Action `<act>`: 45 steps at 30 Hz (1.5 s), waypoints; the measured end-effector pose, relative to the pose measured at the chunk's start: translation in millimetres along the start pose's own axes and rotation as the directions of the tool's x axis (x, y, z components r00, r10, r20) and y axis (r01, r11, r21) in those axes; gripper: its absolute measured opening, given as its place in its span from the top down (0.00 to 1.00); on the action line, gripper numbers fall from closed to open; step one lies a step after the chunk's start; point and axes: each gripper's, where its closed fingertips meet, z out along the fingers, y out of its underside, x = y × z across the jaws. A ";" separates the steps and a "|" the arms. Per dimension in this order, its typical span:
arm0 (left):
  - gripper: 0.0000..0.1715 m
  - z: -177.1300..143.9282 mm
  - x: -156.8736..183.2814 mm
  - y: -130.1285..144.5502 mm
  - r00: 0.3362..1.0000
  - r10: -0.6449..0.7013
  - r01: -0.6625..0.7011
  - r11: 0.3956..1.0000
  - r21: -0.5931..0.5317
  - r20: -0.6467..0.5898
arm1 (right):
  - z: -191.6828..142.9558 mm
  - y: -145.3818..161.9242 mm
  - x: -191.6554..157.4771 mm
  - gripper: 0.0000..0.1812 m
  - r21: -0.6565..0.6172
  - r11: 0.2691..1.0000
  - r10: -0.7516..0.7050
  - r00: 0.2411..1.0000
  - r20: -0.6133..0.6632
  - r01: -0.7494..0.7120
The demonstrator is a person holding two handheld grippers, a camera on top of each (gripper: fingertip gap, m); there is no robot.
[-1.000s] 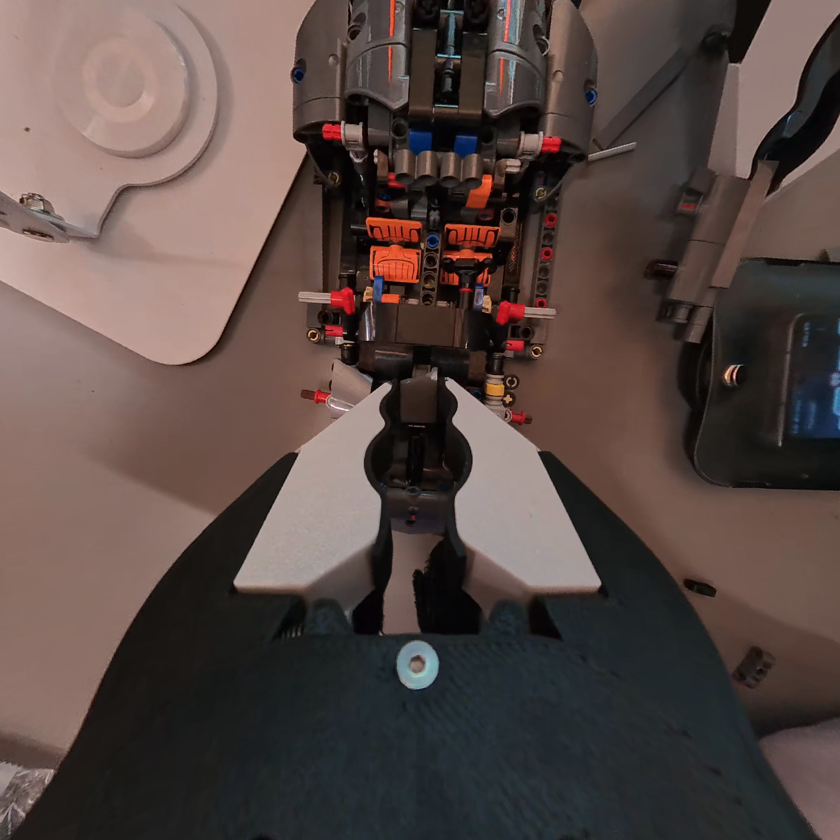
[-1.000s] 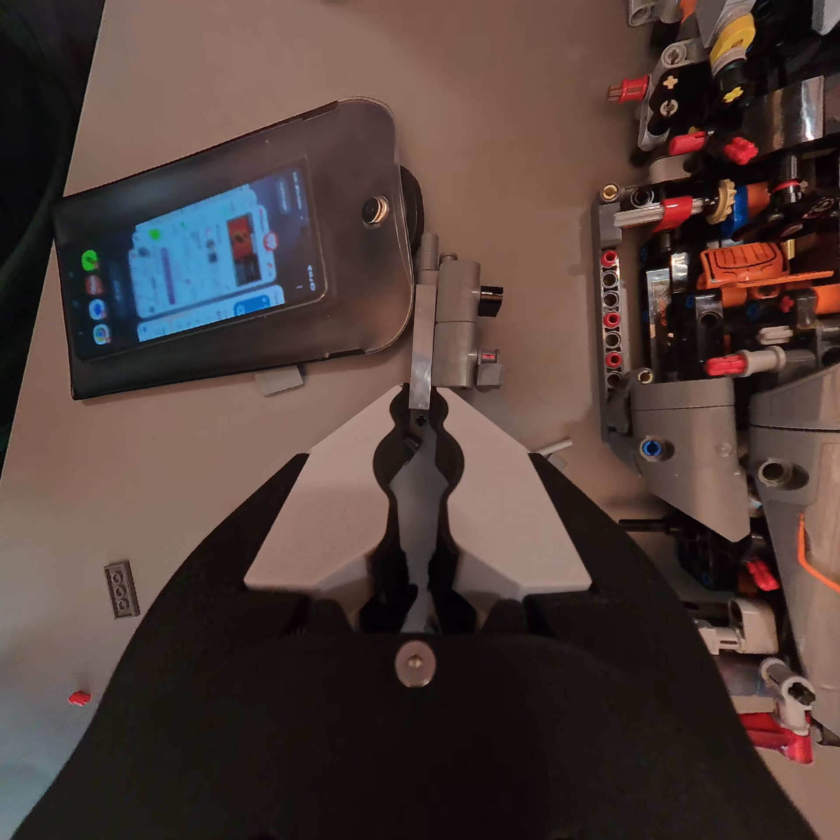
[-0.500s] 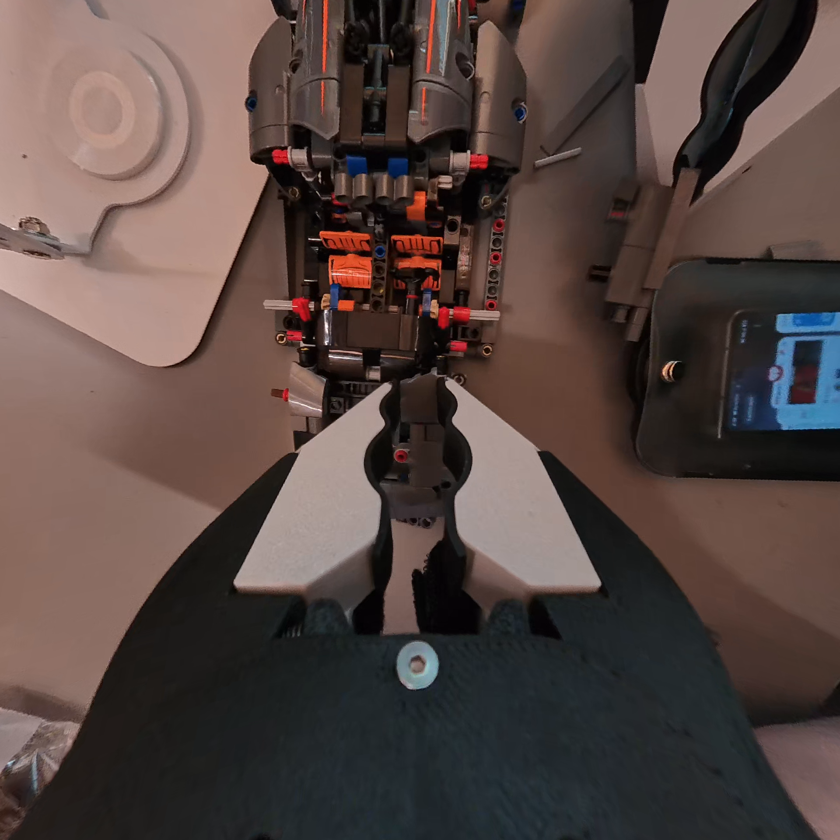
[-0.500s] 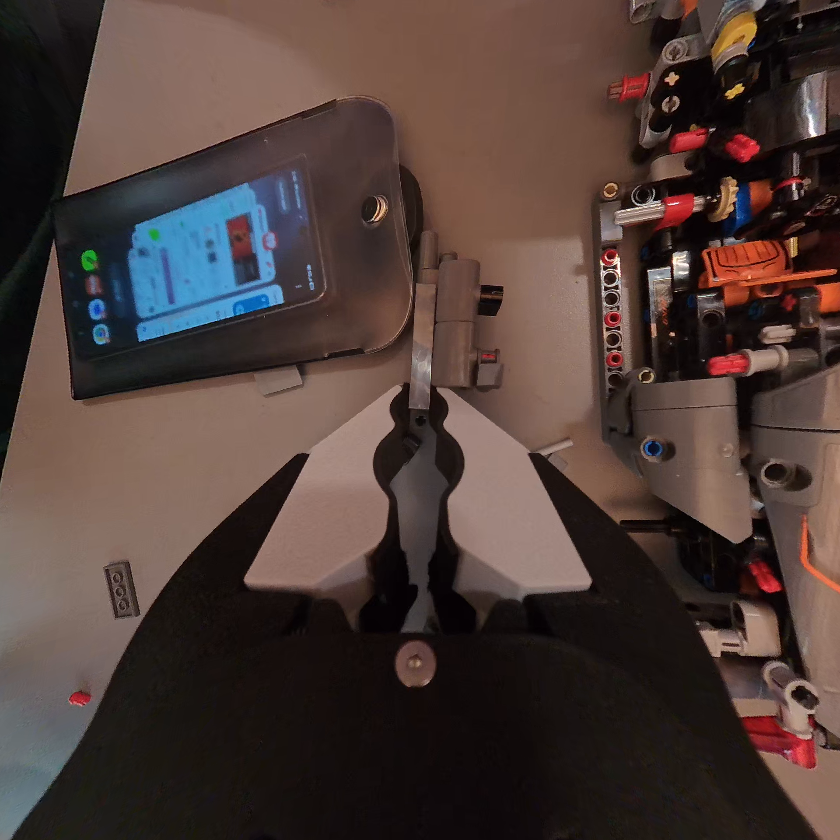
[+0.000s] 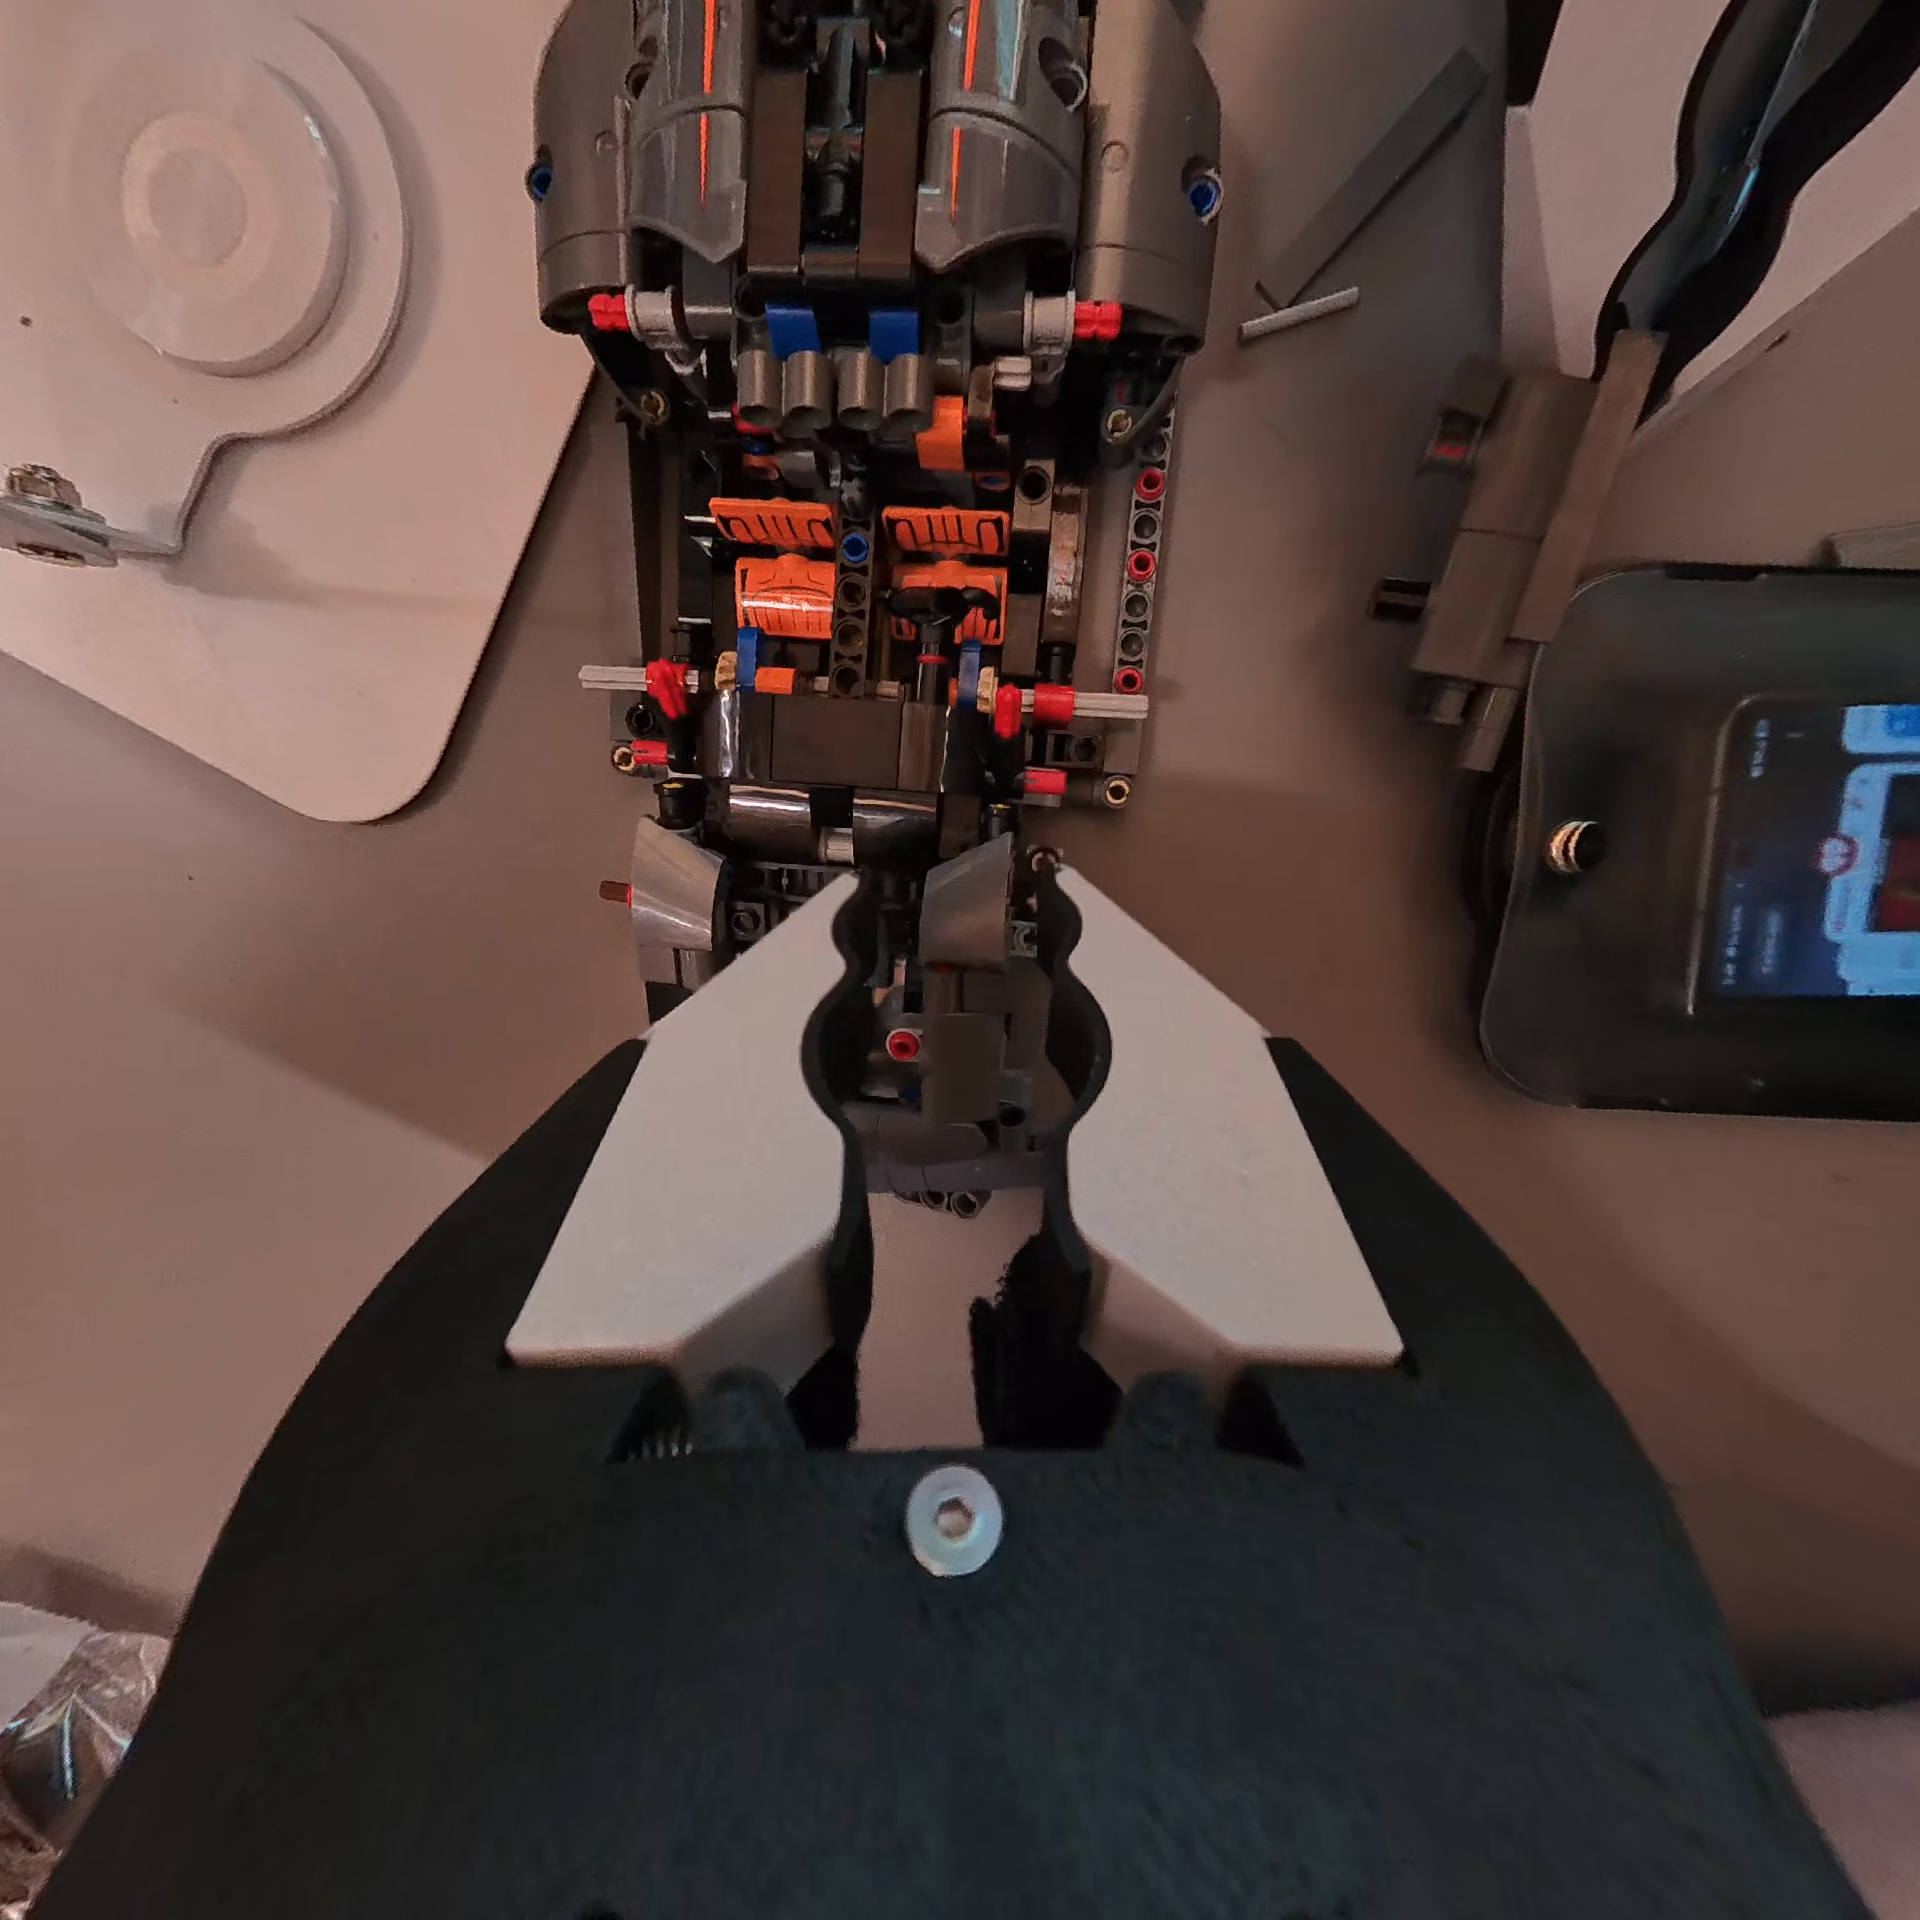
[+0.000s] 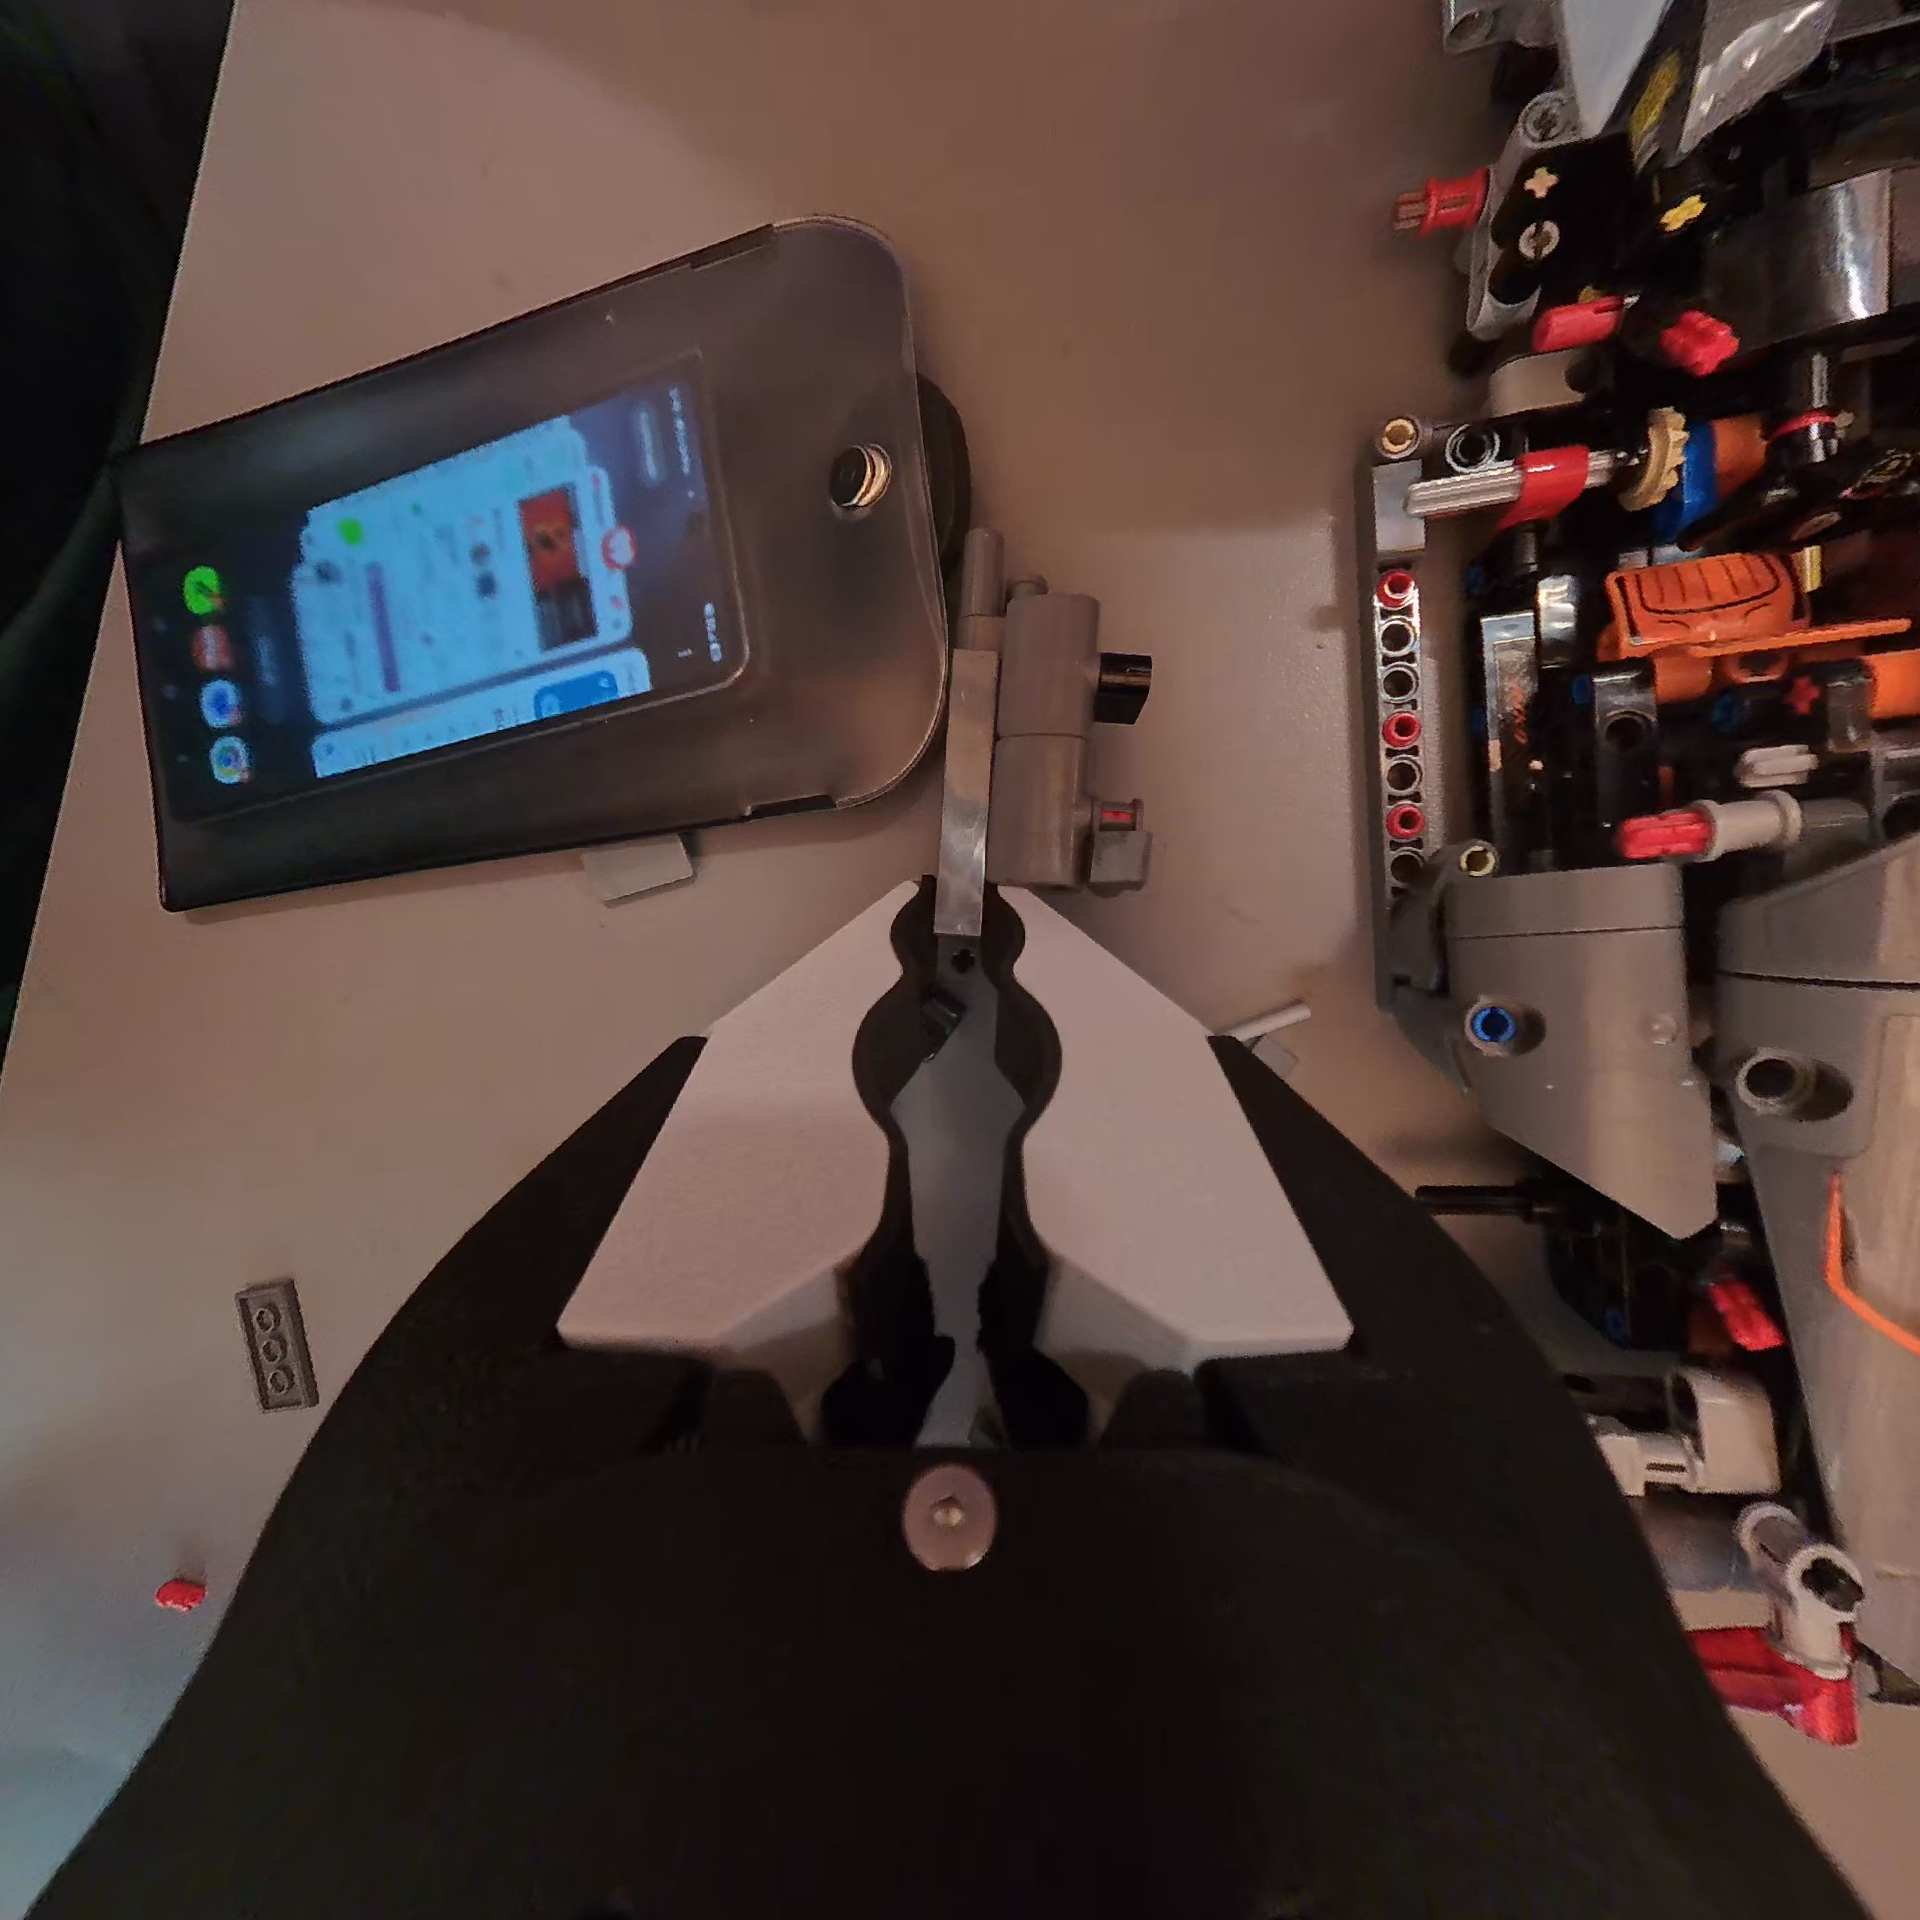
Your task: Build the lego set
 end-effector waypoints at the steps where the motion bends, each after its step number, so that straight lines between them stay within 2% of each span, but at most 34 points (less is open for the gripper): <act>1: 0.83 -1.8 0.4 -2.2 1.000 -0.001 0.001 1.000 0.022 0.003 | -0.1 0.1 0.1 0.97 0.000 1.000 0.000 1.000 0.000 0.000; 6: 0.83 -13.2 0.6 1.5 0.999 0.009 -0.012 0.998 0.054 0.043 | -0.2 0.2 0.3 0.97 0.000 1.000 0.001 1.000 0.000 -0.001; 10: 0.88 -19.6 -0.9 5.9 0.997 0.021 -0.026 0.997 0.070 0.071 | -0.1 0.2 0.5 0.97 -0.001 1.000 0.001 1.000 0.000 -0.001; 15: 0.90 -23.7 7.0 -2.7 0.987 0.103 -0.119 0.984 0.131 0.125 | 0.0 0.5 0.6 0.97 -0.002 1.000 0.001 1.000 0.000 -0.001; 18: 0.91 -21.0 5.9 -1.9 0.980 0.121 -0.140 0.983 0.116 0.156 | 0.4 0.8 0.6 0.97 -0.003 1.000 0.002 1.000 0.001 -0.002; 22: 0.93 -12.1 7.8 5.0 0.983 0.127 -0.141 0.985 0.097 0.134 | 0.5 0.8 0.3 0.97 -0.005 1.000 0.001 1.000 0.002 -0.001; 45: 0.98 -11.0 5.5 9.5 0.953 0.174 -0.202 0.975 0.093 0.247 | -0.1 1.0 0.5 0.97 -0.006 1.000 0.003 1.000 0.001 -0.003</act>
